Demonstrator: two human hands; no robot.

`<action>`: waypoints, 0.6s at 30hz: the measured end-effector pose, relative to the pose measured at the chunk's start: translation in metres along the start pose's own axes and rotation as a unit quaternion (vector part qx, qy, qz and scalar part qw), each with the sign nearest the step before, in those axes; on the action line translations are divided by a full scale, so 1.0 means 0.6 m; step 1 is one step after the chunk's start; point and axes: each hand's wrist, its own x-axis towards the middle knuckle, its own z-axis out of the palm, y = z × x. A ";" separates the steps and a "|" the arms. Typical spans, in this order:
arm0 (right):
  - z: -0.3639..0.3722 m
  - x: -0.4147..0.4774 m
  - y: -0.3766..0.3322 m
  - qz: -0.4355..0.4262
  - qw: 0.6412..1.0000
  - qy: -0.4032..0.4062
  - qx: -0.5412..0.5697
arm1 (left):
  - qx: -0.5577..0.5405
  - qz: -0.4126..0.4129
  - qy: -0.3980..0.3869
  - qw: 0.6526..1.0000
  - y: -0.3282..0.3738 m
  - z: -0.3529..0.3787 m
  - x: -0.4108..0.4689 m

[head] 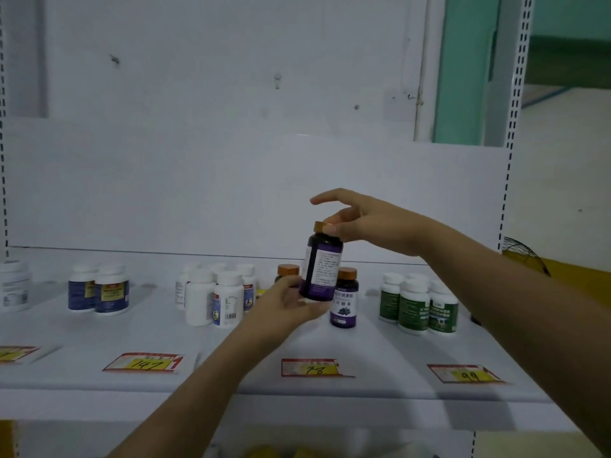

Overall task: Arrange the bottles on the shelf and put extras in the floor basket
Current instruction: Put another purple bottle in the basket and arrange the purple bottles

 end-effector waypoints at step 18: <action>0.060 0.006 0.063 0.132 0.932 0.256 0.222 | -0.014 0.021 0.163 0.986 0.001 0.108 0.017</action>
